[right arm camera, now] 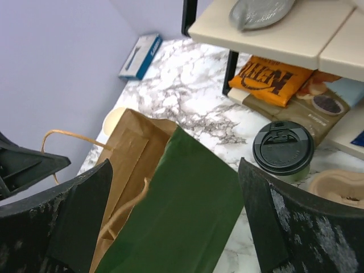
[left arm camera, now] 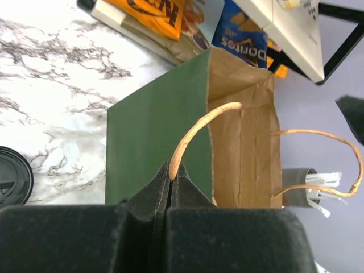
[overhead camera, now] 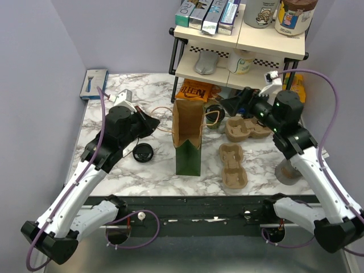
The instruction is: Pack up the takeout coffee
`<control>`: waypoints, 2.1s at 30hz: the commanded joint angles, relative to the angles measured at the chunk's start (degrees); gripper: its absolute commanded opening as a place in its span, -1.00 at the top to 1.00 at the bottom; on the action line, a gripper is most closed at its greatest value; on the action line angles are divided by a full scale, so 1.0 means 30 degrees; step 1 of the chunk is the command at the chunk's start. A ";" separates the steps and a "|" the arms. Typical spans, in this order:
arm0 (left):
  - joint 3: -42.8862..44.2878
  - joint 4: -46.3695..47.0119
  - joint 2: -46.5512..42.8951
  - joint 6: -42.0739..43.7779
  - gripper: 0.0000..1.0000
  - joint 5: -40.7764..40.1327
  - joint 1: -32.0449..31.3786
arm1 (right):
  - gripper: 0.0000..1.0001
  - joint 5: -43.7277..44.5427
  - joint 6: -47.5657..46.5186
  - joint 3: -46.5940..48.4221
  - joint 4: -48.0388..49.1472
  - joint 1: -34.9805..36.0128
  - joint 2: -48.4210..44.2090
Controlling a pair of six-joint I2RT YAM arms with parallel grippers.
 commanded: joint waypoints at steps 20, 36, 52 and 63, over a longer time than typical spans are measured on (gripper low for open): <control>-0.0756 0.1055 -0.2203 0.0526 0.60 0.0222 0.0078 | -1.00 0.4342 0.9261 -0.7108 -1.0715 0.1393 -0.2821; -0.0959 0.2371 -0.4133 0.2401 -0.98 0.0985 0.0107 | -1.00 1.1226 1.7701 -0.8108 -1.0301 0.5411 0.0927; -0.1459 0.1993 -0.5835 0.3134 -0.98 -0.0774 0.0078 | -0.60 1.2634 2.0018 -0.7697 -0.9948 0.5411 0.4007; -0.1576 0.1963 -0.5689 0.2900 -0.98 -0.1272 0.0078 | -0.01 1.3661 1.9346 -0.7960 -1.1326 0.5411 0.4067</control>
